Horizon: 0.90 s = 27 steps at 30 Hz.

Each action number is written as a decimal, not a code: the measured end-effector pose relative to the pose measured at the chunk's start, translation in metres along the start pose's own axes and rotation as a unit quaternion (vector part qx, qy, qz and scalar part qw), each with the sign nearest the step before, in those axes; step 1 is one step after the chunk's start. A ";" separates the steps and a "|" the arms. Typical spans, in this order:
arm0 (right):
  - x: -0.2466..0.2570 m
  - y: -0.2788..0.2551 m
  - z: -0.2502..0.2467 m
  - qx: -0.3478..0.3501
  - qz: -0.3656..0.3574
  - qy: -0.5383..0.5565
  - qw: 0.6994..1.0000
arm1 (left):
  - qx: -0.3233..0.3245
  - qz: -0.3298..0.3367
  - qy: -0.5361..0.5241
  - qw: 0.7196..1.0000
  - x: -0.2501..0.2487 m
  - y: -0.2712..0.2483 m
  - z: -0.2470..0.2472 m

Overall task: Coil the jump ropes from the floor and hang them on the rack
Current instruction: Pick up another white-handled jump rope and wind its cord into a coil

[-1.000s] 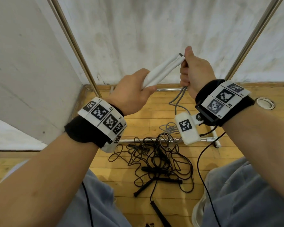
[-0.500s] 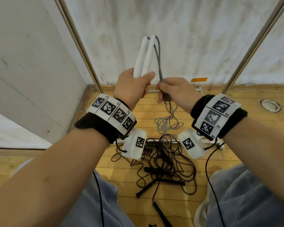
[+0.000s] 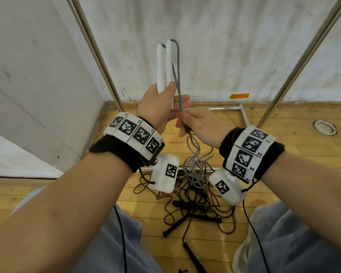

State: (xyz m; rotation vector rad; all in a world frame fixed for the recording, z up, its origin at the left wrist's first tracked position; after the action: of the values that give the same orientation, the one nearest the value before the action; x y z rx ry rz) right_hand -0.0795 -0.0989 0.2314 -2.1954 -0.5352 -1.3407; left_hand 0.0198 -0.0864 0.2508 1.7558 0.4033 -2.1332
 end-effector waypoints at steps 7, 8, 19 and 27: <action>-0.006 -0.004 0.024 0.058 0.015 0.016 0.998 | 0.019 -0.042 -0.060 0.997 0.009 -0.003 0.009; -0.007 -0.005 0.025 0.059 0.018 0.012 0.998 | 0.017 -0.038 -0.057 0.998 0.008 -0.003 0.008; -0.019 -0.003 0.010 -0.010 0.010 -0.210 0.978 | -0.184 0.119 0.107 0.970 -0.043 0.019 -0.061; -0.003 -0.002 -0.024 -0.041 -0.026 -0.247 0.968 | -0.058 0.144 0.554 0.818 -0.043 0.029 -0.067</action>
State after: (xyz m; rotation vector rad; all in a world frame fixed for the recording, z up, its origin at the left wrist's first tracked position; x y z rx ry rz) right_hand -0.0985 -0.1119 0.2382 -2.6103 -0.7302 -0.8415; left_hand 0.0990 -0.0798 0.2799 2.5994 0.4660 -0.6657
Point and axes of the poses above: each hand's wrist, its own y-axis towards the middle knuckle, its own z-axis out of the palm, x = y × z, the point moved 9 cm from there along y, towards the middle knuckle, and after that the axes turned 11 degrees about z, right-handed, at the moved point
